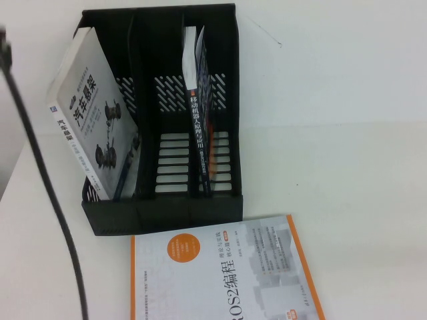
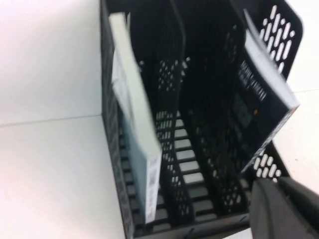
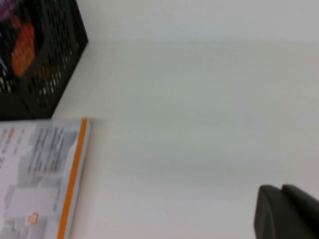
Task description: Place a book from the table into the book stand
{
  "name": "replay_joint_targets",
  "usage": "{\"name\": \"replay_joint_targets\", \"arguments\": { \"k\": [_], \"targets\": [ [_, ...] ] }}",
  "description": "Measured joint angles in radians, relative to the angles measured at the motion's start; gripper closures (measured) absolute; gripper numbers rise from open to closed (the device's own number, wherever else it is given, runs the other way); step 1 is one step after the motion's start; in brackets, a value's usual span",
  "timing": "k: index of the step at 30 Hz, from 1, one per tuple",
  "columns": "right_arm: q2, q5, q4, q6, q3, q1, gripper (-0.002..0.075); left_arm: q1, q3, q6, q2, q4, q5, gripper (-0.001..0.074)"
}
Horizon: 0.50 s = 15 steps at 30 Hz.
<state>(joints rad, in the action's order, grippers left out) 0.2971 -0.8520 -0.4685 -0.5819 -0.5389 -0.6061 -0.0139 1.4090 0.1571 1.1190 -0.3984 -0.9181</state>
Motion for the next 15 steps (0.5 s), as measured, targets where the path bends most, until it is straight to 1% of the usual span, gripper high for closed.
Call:
{"name": "replay_joint_targets", "arguments": {
  "k": [7, 10, 15],
  "targets": [
    [-0.001, 0.105, 0.079, -0.018, 0.13, 0.0, 0.0727, 0.0, -0.533, 0.015, -0.335, -0.012, 0.358, 0.0734],
    [-0.001, 0.117, 0.093, -0.018, 0.164, 0.0, 0.0727, 0.0, -0.715, 0.017, -0.447, -0.015, 0.45, 0.0734],
    [-0.001, 0.13, 0.095, -0.018, 0.179, 0.0, 0.0727, 0.0, -0.909, 0.017, -0.563, -0.015, 0.509, 0.0734]
  ]
}}
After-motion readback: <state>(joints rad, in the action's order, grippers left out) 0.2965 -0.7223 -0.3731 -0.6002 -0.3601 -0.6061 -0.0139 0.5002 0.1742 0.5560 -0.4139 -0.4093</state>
